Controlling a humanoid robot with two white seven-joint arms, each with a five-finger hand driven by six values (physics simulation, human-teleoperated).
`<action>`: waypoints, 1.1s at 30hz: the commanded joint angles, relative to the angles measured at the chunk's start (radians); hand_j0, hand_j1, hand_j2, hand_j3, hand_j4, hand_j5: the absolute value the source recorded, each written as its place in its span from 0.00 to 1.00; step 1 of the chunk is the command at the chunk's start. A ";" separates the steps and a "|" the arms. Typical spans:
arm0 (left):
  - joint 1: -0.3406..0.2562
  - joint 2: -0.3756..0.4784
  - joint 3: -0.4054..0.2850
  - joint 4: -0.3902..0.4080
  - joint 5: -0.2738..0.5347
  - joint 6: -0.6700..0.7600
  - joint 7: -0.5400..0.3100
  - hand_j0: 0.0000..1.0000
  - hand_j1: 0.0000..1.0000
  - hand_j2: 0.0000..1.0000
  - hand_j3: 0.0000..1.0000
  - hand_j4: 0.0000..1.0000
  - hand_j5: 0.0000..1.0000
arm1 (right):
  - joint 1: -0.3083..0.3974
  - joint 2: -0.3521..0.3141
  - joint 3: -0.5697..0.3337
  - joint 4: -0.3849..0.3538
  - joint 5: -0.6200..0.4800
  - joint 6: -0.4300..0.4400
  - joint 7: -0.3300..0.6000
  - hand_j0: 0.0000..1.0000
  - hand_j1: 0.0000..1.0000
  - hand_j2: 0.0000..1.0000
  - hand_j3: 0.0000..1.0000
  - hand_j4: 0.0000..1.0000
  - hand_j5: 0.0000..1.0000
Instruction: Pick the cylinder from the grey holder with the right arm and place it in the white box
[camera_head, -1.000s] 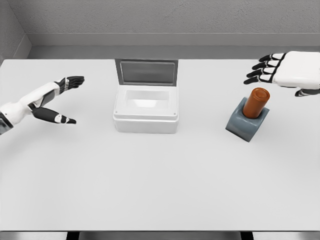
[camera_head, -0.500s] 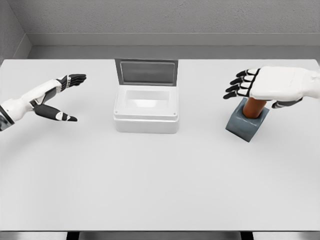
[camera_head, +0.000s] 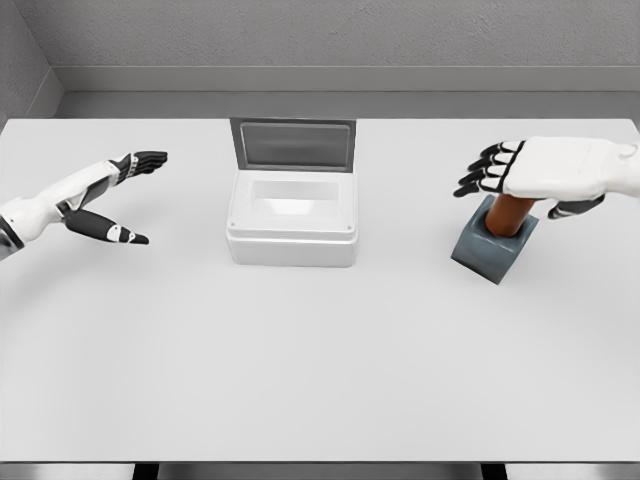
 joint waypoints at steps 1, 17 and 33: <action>0.001 -0.012 0.001 -0.001 -0.012 0.001 0.000 1.00 1.00 1.00 1.00 1.00 1.00 | 0.000 0.000 0.003 0.020 0.016 0.002 0.000 1.00 1.00 1.00 1.00 1.00 1.00; 0.002 -0.012 0.001 0.002 -0.014 0.001 0.000 1.00 1.00 1.00 1.00 1.00 1.00 | 0.005 -0.003 0.003 0.037 0.017 0.002 0.000 1.00 1.00 1.00 1.00 1.00 1.00; 0.002 -0.012 0.001 0.002 -0.014 0.001 0.000 1.00 1.00 1.00 1.00 1.00 1.00 | 0.012 -0.023 0.000 0.049 0.019 0.002 0.000 1.00 1.00 1.00 1.00 1.00 1.00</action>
